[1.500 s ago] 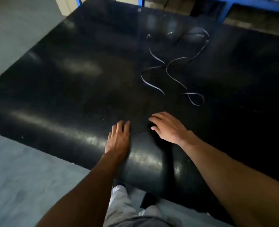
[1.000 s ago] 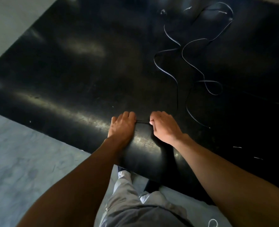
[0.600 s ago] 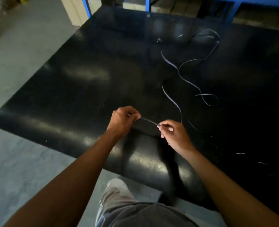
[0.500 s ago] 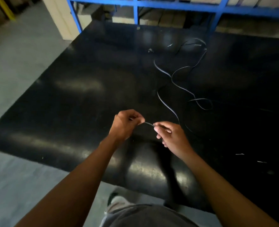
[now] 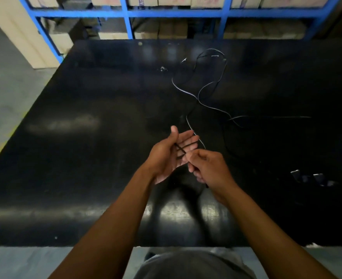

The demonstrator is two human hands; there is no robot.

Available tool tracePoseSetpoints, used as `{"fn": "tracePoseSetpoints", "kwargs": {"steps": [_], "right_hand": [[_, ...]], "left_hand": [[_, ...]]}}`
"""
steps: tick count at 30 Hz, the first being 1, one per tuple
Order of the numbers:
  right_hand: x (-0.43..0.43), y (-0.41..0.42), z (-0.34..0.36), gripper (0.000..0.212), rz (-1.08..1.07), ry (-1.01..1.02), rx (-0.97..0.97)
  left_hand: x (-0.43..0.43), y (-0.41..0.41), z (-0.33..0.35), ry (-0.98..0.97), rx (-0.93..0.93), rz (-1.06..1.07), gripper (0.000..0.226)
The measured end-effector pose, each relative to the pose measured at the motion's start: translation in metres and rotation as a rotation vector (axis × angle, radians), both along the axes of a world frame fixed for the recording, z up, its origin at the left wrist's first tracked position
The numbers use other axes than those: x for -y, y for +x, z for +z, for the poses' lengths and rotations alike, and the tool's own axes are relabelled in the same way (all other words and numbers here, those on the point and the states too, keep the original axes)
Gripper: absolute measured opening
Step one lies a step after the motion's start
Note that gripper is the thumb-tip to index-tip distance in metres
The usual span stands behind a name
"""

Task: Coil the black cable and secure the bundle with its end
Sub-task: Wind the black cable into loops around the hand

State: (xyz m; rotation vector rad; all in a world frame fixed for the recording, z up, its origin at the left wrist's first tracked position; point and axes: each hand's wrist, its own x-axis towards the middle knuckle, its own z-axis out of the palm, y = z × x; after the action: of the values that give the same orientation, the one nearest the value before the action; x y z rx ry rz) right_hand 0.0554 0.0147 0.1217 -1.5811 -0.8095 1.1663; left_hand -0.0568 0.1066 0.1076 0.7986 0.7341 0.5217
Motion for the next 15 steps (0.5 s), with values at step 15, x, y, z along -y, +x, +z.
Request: {"fn": "tracePoseSetpoints", "kwargs": {"steps": [15], "right_hand": [[0.017,0.049,0.013,0.023,0.319,0.120,0.185]], "left_hand": [[0.008,0.010,0.025,-0.084,0.263,0.182,0.070]]}}
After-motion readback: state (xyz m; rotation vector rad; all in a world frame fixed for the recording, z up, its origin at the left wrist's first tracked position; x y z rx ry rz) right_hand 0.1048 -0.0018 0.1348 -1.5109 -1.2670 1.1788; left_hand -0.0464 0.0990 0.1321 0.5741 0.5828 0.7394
